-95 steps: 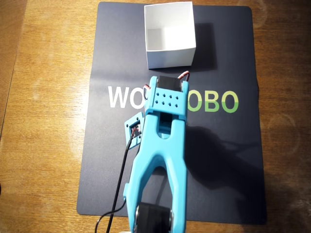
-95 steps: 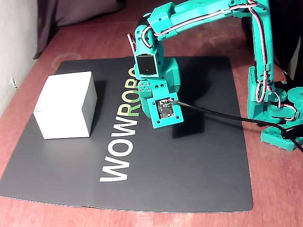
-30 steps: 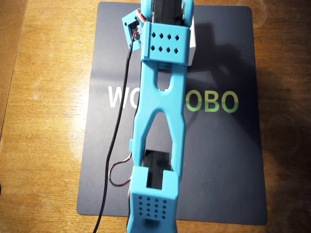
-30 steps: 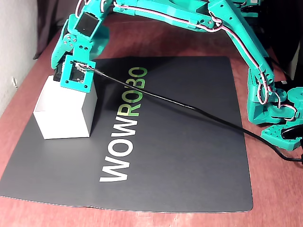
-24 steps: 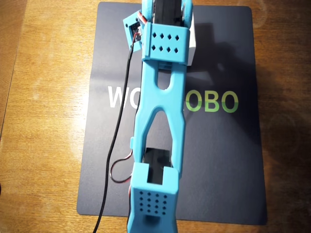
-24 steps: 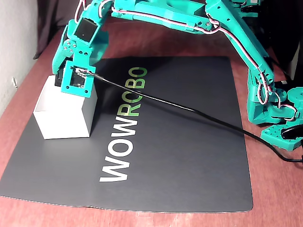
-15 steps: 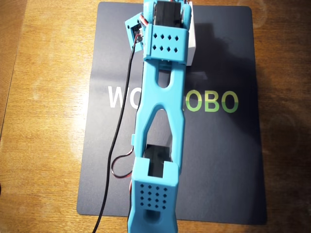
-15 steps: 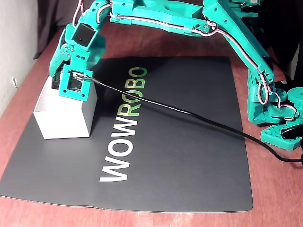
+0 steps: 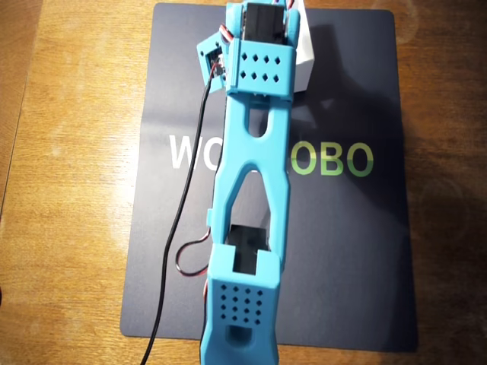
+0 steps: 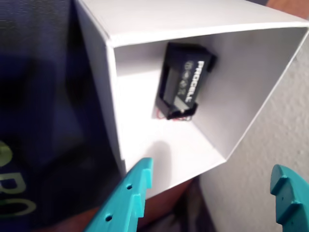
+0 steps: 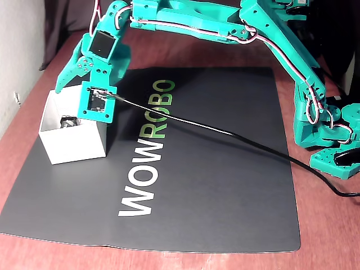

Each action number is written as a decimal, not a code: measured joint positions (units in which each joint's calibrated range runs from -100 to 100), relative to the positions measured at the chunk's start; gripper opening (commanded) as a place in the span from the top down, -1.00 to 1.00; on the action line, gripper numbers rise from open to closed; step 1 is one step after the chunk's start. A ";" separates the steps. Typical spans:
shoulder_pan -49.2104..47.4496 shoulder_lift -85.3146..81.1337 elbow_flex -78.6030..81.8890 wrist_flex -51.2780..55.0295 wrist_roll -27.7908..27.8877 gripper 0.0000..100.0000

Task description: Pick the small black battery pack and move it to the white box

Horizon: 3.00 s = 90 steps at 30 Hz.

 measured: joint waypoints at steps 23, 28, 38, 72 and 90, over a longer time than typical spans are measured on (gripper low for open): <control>0.37 -13.73 9.82 4.36 -0.16 0.99; 0.37 -29.41 30.36 4.27 -0.16 0.99; 0.37 -68.73 80.55 -4.62 -0.16 0.99; 7.54 -137.71 136.18 4.97 -0.26 0.99; 7.54 -137.80 138.55 4.10 0.00 0.99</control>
